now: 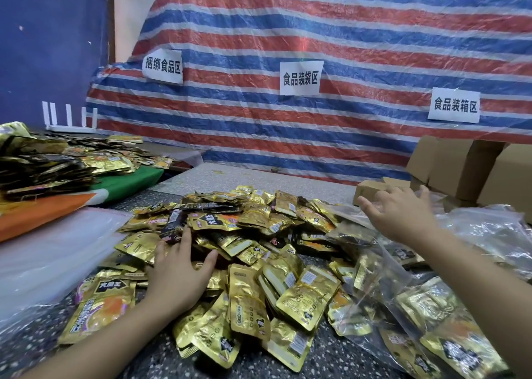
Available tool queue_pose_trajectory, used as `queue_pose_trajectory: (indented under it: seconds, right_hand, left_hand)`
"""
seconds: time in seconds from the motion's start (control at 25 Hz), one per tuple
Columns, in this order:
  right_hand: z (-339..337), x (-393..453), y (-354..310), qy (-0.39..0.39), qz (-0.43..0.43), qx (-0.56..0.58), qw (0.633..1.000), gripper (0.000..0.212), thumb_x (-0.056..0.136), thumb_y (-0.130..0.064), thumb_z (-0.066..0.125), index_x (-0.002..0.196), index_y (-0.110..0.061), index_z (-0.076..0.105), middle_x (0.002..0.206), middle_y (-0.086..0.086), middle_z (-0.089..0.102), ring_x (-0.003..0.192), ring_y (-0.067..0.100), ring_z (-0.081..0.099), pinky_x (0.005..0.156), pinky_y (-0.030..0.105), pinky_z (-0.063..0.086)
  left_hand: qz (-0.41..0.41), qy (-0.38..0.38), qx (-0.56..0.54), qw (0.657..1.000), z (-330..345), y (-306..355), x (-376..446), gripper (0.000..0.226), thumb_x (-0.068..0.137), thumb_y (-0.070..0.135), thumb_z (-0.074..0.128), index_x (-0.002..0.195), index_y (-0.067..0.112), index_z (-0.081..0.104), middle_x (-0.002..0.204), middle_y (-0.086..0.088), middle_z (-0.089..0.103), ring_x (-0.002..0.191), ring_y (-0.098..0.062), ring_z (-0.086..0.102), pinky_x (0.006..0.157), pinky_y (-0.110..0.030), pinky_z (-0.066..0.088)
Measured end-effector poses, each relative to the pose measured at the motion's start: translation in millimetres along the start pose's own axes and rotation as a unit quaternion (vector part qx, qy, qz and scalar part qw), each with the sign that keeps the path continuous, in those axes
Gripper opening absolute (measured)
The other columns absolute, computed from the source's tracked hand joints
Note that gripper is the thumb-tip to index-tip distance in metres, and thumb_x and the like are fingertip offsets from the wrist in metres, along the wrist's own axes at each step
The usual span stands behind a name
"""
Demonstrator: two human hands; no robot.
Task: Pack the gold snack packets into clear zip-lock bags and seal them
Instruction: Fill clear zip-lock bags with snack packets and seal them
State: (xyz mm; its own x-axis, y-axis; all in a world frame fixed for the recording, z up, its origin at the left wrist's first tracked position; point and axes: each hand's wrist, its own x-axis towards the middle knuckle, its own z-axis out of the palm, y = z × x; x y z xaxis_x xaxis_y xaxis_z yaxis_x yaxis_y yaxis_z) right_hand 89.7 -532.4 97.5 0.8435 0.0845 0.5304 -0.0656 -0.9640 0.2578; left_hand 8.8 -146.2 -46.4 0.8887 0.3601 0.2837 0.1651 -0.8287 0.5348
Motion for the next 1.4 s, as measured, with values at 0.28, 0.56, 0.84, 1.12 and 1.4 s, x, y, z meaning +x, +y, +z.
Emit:
queue_pose_trajectory:
  seconds: [0.28, 0.56, 0.84, 1.12, 1.4]
  right_hand:
    - [-46.5, -67.3, -125.1, -0.042, -0.274, 0.249, 0.928, 0.058, 0.094, -0.061, 0.027, 0.120, -0.021, 0.061, 0.115, -0.005, 0.061, 0.106, 0.011, 0.053, 0.099, 0.036, 0.047]
    - [-37.7, -147.8, -196.1, -0.096, -0.496, 0.263, 0.822, 0.050, 0.090, -0.054, 0.062, 0.116, -0.011, 0.056, 0.120, 0.009, 0.056, 0.110, 0.025, 0.051, 0.108, 0.041, 0.036]
    - [0.5, -122.2, -152.4, -0.057, -0.498, 0.198, 0.842, 0.029, 0.101, -0.028, 0.042, 0.126, -0.018, 0.052, 0.144, 0.000, 0.049, 0.133, 0.019, 0.043, 0.123, 0.040, 0.012]
    - [-1.4, -118.4, -151.7, -0.147, -0.395, 0.380, 0.823, 0.035, 0.099, -0.042, 0.047, 0.106, -0.017, 0.070, 0.115, -0.002, 0.067, 0.109, 0.007, 0.056, 0.113, 0.024, 0.028]
    - [-10.1, -98.4, -167.6, -0.067, -0.186, 0.450, 0.871, 0.027, 0.099, -0.040, 0.049, 0.108, -0.020, 0.065, 0.109, -0.009, 0.057, 0.102, 0.005, 0.053, 0.089, 0.028, 0.043]
  left_hand:
    - [-0.061, 0.028, -0.025, 0.997, 14.6, 36.4, -3.6, 0.081, 0.096, 0.061, 0.026, 0.156, 0.018, -0.006, 0.161, -0.012, 0.021, 0.151, -0.031, -0.002, 0.114, -0.065, 0.008]
    - [-0.072, -0.012, -0.080, 0.994, -1.5, 39.6, 1.0, 0.075, 0.099, 0.051, 0.032, 0.156, 0.018, -0.003, 0.162, -0.011, 0.015, 0.151, -0.028, 0.004, 0.114, -0.063, 0.014]
    - [0.032, -0.023, -0.054, 0.998, -29.2, 11.1, -3.0, 0.062, 0.101, 0.045, 0.035, 0.154, 0.014, 0.024, 0.152, -0.009, 0.038, 0.139, -0.025, 0.038, 0.111, -0.042, 0.036]
    - [0.080, 0.108, 0.062, 0.989, -70.7, -42.6, 23.9, 0.024, 0.097, 0.031, 0.045, 0.088, 0.014, 0.060, 0.091, -0.005, 0.063, 0.087, -0.027, 0.058, 0.068, -0.038, 0.048]
    - [-0.013, 0.050, 0.232, 0.971, -81.6, -78.7, 97.4, 0.037, 0.099, 0.039, 0.038, 0.114, 0.008, 0.053, 0.116, -0.012, 0.057, 0.105, -0.028, 0.055, 0.085, -0.039, 0.049]
